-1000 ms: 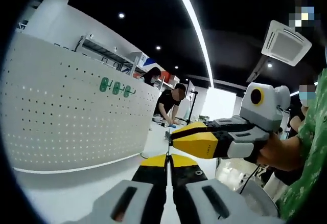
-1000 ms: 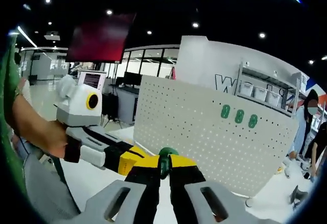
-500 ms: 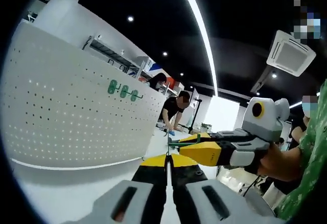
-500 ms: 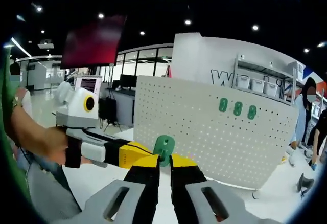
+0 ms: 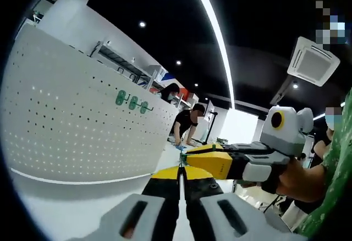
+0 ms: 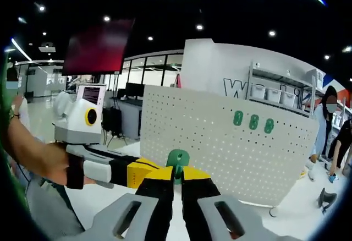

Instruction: Insert the hook assembly into the mounting plate slot until the hook locks in place.

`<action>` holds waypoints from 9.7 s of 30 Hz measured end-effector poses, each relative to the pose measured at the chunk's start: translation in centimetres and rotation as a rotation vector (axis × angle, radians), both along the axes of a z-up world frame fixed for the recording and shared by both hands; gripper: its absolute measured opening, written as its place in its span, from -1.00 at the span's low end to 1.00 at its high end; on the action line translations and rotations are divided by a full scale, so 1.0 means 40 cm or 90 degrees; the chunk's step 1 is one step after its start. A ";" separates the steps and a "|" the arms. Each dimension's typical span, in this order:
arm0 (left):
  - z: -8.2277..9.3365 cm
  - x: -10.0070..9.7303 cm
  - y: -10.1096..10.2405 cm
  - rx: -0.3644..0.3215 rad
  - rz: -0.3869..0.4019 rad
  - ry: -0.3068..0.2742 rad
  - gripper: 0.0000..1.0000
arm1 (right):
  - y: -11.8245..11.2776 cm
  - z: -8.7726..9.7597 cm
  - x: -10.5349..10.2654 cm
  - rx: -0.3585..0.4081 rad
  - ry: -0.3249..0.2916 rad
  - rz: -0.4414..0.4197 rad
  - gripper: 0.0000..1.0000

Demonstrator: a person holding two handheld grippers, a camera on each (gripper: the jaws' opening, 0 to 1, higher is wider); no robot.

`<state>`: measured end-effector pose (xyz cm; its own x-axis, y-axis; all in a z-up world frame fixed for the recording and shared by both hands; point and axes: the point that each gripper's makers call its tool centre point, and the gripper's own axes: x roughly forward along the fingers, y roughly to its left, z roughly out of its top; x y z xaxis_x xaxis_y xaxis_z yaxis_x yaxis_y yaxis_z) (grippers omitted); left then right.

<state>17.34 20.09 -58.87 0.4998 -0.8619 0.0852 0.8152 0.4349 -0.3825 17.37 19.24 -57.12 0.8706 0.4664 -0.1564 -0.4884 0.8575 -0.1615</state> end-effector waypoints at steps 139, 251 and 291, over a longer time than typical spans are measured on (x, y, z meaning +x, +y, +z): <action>-0.087 -0.029 0.299 0.205 0.044 -0.046 0.94 | -0.019 0.140 0.557 0.048 -0.160 -0.191 -0.98; -0.107 -0.007 0.315 0.196 0.000 -0.030 0.81 | -0.026 0.114 0.626 0.128 -0.157 -0.250 -1.00; -0.104 0.004 0.328 0.193 0.000 -0.034 0.80 | -0.023 0.111 0.625 0.074 -0.171 -0.247 -0.92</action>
